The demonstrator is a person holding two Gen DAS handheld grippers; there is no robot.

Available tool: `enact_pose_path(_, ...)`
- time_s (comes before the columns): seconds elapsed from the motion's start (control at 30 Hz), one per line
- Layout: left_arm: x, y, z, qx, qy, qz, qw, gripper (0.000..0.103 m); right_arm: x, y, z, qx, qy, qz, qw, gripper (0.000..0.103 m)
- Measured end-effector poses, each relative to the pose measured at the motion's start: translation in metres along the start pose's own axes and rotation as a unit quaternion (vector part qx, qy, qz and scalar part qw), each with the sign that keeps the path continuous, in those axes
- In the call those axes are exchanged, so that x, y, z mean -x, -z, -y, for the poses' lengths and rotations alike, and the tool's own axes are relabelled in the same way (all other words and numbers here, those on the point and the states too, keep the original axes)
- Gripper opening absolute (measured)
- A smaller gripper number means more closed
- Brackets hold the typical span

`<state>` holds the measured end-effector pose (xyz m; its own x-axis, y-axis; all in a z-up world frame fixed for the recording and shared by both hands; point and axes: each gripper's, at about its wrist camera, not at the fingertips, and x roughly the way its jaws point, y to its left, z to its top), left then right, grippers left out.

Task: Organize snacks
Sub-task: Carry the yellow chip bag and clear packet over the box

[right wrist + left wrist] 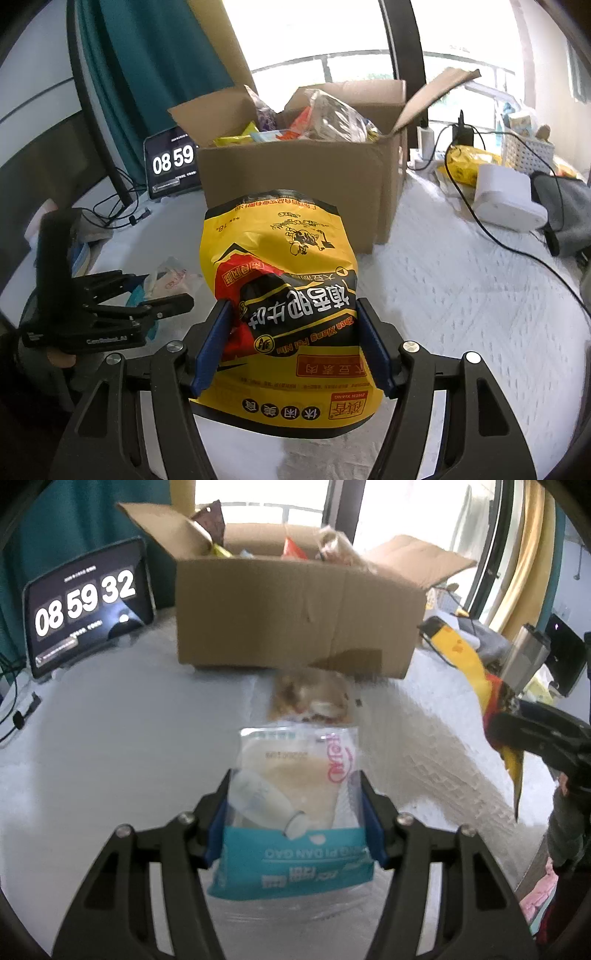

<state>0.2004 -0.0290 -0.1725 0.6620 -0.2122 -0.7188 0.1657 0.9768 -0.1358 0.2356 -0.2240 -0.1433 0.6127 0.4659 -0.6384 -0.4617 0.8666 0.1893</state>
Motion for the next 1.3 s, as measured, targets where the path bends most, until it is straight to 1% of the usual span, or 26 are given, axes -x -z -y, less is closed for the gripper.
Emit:
enact_pose_path(0.2, 0.021, -0.006, -0.009, 0.003, -0.002, 0.023, 0.9997, 0.061, 0.007, -0.013, -0.012, 0.013, -0.002, 0.016, 1.0, 0.07)
enact_pose_path(0.37, 0.03, -0.016, -0.014, 0.009, -0.003, 0.04, 0.9992, 0.061, 0.009, -0.025, -0.016, 0.028, 0.003, 0.022, 0.999, 0.07)
enact_pose_path(0.63, 0.039, -0.043, -0.022, 0.011, -0.003, 0.066, 0.9978, 0.061, 0.022, -0.052, -0.009, 0.037, 0.019, 0.052, 0.998, 0.07)
enact_pose_path(0.83, 0.043, -0.074, -0.022, -0.003, -0.01, 0.098, 0.9951, 0.061, 0.027, -0.069, 0.0, 0.041, 0.029, 0.07, 0.996, 0.07)
enact_pose_path(1.03, 0.03, -0.105, -0.02, 0.001, -0.008, 0.111, 0.9938, 0.061, 0.031, -0.088, 0.014, 0.039, 0.042, 0.09, 0.994, 0.07)
enact_pose_path(1.3, 0.015, -0.153, -0.006, -0.022, -0.015, 0.144, 0.9892, 0.061, 0.035, -0.112, 0.026, 0.043, 0.047, 0.115, 0.991, 0.07)
